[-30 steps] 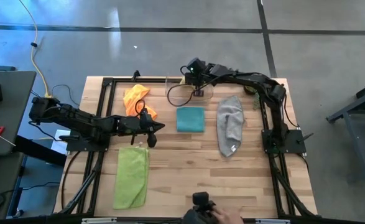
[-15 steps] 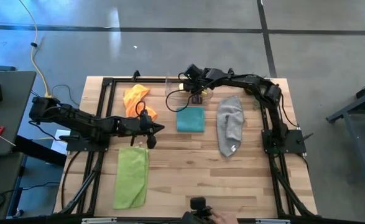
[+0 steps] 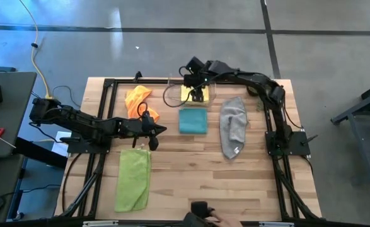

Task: Fold microfiber towels
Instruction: Put the yellow towel into the transparent bin, then stack the blue towel on top of the yellow towel in the transparent bin

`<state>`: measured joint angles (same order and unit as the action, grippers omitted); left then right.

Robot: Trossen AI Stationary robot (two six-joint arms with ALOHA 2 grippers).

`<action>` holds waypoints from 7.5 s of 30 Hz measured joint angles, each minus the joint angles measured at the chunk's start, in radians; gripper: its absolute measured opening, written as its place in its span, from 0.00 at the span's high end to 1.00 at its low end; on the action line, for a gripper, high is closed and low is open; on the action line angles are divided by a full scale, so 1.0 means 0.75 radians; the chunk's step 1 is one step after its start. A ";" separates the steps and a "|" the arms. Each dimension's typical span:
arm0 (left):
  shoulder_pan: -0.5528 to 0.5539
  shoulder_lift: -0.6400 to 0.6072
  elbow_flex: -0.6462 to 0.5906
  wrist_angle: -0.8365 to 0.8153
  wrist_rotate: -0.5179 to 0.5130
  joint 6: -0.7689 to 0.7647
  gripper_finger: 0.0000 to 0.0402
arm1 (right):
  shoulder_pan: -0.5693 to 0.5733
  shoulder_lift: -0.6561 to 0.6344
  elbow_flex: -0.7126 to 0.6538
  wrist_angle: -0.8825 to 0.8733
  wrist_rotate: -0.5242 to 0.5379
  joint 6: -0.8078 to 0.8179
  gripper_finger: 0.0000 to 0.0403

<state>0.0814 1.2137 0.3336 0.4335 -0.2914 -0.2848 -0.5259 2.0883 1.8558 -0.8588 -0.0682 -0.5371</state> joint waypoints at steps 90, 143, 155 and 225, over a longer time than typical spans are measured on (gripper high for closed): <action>0.053 0.266 0.258 -0.099 0.328 0.350 1.00 | 0.392 -0.703 -1.626 2.006 0.018 0.599 1.00; 0.138 0.892 0.634 -0.234 0.023 0.747 0.97 | 0.613 -0.699 -1.536 1.423 0.190 0.676 0.89; 0.216 0.781 0.633 -0.237 0.289 0.487 0.99 | 0.719 -0.696 -1.508 1.340 0.451 0.609 0.40; 0.355 0.063 -0.204 0.618 0.615 0.138 1.00 | 0.664 -0.528 -0.912 0.551 0.428 0.544 1.00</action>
<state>0.3477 1.2610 0.1804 0.8974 0.1702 -0.1810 -0.0280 1.6924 1.1719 -0.4458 0.2531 -0.1294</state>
